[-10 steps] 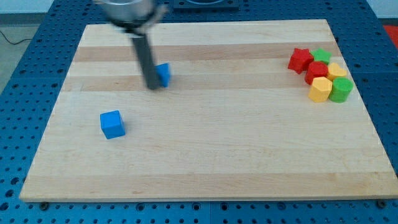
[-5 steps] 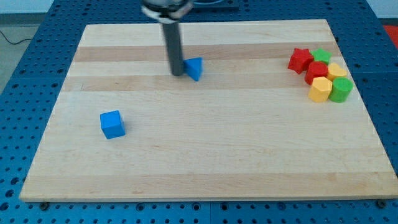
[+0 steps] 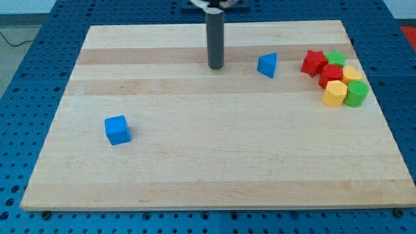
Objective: Drag blue triangle into group of blocks
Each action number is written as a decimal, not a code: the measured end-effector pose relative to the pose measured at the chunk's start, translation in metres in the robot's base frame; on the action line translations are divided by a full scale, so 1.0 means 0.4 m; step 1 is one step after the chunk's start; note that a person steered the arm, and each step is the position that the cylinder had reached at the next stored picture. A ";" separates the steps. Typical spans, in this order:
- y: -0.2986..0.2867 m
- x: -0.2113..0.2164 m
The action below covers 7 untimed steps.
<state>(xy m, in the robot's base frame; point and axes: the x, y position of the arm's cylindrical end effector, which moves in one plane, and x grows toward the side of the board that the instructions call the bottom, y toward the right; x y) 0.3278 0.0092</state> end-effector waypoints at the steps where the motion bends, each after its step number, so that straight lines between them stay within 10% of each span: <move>1: 0.107 0.005; 7: 0.299 0.081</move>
